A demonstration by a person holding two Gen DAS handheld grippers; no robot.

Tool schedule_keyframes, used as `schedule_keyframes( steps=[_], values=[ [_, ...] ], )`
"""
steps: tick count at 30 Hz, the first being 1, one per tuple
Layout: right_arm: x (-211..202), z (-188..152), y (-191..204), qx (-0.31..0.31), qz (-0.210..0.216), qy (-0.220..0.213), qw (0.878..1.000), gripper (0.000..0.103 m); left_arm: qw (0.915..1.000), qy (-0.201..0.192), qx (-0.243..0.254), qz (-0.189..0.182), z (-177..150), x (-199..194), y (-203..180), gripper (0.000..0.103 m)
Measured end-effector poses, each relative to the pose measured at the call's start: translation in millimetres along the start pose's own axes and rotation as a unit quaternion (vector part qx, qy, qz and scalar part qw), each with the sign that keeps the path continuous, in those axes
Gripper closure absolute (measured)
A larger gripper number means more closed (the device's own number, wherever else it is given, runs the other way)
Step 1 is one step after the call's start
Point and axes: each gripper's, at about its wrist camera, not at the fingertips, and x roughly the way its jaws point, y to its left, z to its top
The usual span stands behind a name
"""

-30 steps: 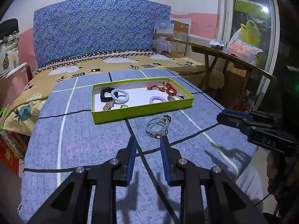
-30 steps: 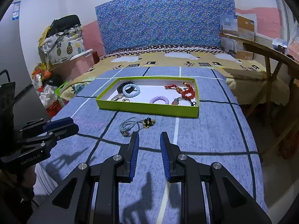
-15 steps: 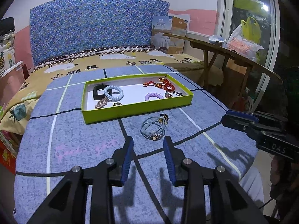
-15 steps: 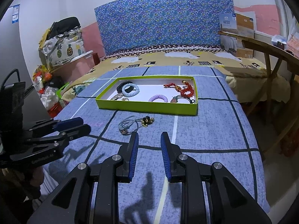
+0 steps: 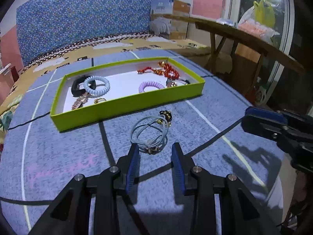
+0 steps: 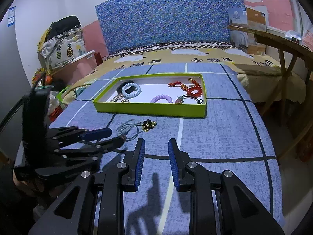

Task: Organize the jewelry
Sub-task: 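Grasp the grey cord hair tie with the left tool and lift it, then grasp the gold charm keychain with the right tool and lift it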

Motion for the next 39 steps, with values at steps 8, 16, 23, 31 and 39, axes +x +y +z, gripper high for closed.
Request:
schedule_keyframes(
  steps=[8, 16, 23, 31, 39],
  values=[
    [18, 3, -5, 0.008, 0.002, 0.013, 1.0, 0.078, 0.9996, 0.027, -0.007, 0.011, 8, 14, 0, 0.08],
    [39, 10, 2, 0.001, 0.009, 0.029, 1.0, 0.078, 0.9992, 0.009, -0.04, -0.002, 7, 6, 15, 0.086],
    [67, 15, 14, -0.012, 0.024, 0.057, 0.998, 0.078, 0.9981, -0.006, -0.061, -0.004, 2, -5, 31, 0.086],
    [98, 27, 20, -0.018, 0.005, 0.092, 0.996, 0.078, 0.996, -0.019, -0.088, 0.003, -1, -14, 55, 0.086],
    [112, 33, 26, -0.019, -0.003, 0.11, 0.994, 0.078, 0.9953, -0.026, -0.093, 0.002, -4, -18, 63, 0.086]
  ],
)
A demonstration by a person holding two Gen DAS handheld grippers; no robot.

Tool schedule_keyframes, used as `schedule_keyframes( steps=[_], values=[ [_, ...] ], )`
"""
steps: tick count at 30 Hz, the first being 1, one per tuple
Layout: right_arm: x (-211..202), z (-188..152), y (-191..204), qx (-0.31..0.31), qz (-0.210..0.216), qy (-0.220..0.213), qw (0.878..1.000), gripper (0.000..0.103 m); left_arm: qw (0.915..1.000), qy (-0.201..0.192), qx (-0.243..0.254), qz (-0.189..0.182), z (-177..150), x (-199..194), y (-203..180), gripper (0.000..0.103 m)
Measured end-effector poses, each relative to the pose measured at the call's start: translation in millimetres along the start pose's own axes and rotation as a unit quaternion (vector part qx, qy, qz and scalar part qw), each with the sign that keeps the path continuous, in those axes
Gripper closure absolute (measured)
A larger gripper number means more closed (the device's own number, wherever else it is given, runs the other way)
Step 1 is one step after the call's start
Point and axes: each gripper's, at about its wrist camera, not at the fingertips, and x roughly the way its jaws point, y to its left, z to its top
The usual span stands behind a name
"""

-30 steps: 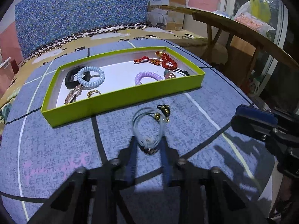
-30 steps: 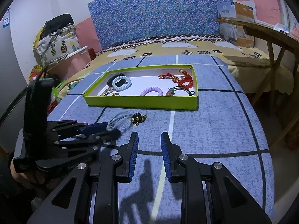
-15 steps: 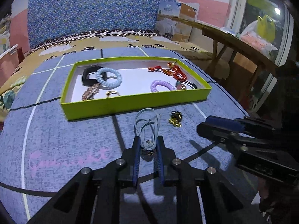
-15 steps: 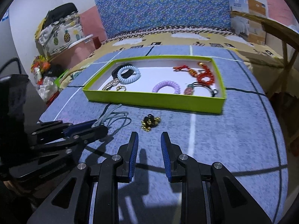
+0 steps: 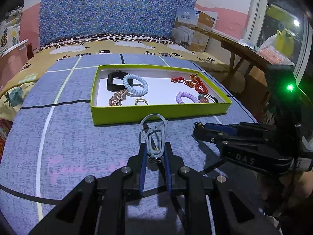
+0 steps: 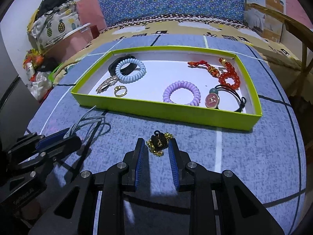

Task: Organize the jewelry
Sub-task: 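Grasp the gold charm keychain with the right tool and lift it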

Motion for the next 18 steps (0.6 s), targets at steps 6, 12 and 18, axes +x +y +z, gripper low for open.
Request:
schedule_keyframes(
  steps=[6, 12, 18],
  values=[
    [5.4, 5.4, 7.7, -0.01, -0.014, 0.008, 1.0, 0.078, 1.0, 0.0, -0.002, 0.0, -0.6, -0.6, 1.2, 0.086],
    [6.9, 7.6, 8.1, -0.007, -0.016, 0.011, 1.0, 0.078, 1.0, -0.001, -0.002, 0.001, -0.8, -1.9, 1.9, 0.086],
    [5.9, 9.6, 1.8, 0.017, -0.003, 0.017, 1.0, 0.078, 1.0, -0.002, -0.002, 0.0, -1.0, -2.1, 1.9, 0.086]
  ],
)
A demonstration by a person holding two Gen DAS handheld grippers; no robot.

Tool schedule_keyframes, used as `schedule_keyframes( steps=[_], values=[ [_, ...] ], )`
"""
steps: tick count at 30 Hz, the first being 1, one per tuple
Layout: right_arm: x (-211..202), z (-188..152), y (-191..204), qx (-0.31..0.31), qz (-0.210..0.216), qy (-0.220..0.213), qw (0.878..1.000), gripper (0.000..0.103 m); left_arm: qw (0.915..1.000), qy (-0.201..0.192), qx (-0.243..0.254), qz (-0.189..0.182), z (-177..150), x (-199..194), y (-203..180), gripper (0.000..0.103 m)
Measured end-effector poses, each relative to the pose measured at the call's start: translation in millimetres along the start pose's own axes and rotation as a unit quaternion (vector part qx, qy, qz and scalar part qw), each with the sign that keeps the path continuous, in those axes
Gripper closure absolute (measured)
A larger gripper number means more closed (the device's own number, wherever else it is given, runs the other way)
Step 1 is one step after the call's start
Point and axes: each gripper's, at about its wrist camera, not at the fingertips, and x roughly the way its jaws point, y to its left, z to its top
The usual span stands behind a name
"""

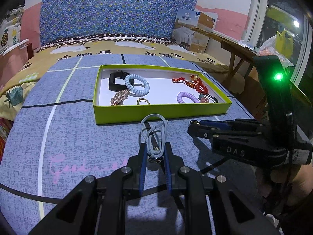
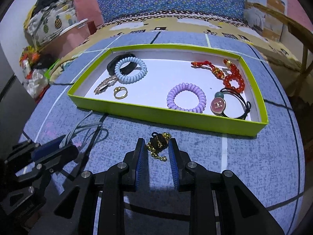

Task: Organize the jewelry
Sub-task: 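Grasp the gold charm keychain with the right tool and lift it, then drop the grey hair tie in the box with the left tool while the right tool drops the charm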

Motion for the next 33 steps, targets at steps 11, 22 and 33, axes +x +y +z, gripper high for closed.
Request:
schedule_keyframes(
  steps=[11, 22, 33],
  values=[
    [5, 5, 7, 0.014, 0.002, 0.001, 1.0, 0.078, 1.0, -0.001, 0.002, -0.002, 0, -3, 0, 0.086],
    [-4, -4, 5, -0.006, 0.0, -0.009, 1.0, 0.085, 1.0, -0.002, 0.004, -0.001, 1, -5, 1, 0.086],
    [-56, -15, -23, 0.025, 0.009, -0.068, 0.997, 0.085, 0.9997, -0.014, 0.02, -0.005, 6, -18, -11, 0.086]
  ],
)
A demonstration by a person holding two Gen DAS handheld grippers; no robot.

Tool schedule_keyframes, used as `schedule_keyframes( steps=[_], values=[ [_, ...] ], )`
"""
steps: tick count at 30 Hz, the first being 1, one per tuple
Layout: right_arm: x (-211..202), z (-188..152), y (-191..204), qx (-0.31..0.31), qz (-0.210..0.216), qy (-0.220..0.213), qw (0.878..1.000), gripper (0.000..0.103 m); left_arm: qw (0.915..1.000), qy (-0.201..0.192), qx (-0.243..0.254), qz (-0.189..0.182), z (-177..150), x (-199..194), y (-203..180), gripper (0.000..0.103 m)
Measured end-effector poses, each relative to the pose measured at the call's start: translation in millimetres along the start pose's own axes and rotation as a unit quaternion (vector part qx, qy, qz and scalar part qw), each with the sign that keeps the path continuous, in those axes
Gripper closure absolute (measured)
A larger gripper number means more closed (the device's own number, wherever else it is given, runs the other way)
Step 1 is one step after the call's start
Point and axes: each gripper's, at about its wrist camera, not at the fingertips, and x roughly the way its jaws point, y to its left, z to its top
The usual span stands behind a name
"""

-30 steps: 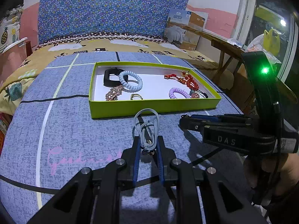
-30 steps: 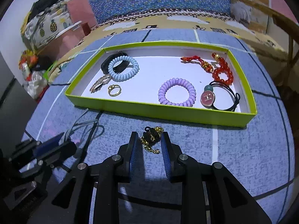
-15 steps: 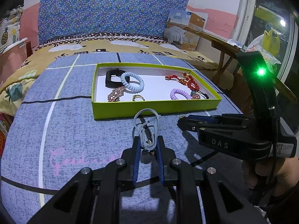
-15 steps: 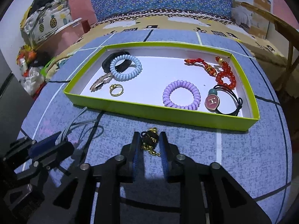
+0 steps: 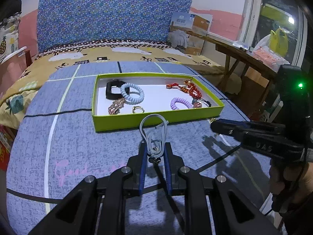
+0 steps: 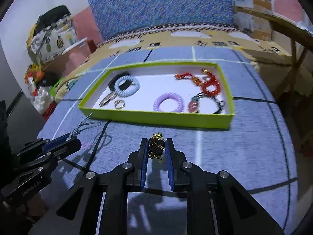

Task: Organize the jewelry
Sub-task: 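Drop the grey hair tie in the box with the left tool while the right tool drops the charm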

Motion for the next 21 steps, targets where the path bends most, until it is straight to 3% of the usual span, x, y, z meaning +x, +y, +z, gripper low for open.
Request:
schedule_keyframes(
  steps=[11, 21],
  values=[
    [-13, 14, -3, -0.009, 0.004, -0.027, 1.0, 0.085, 0.9997, -0.012, 0.022, 0.001, 21, 1, -8, 0.086],
    [9, 44, -10, -0.026, 0.005, -0.028, 0.999, 0.085, 0.9988, -0.02, 0.045, 0.004, 57, 26, -4, 0.086]
  ],
)
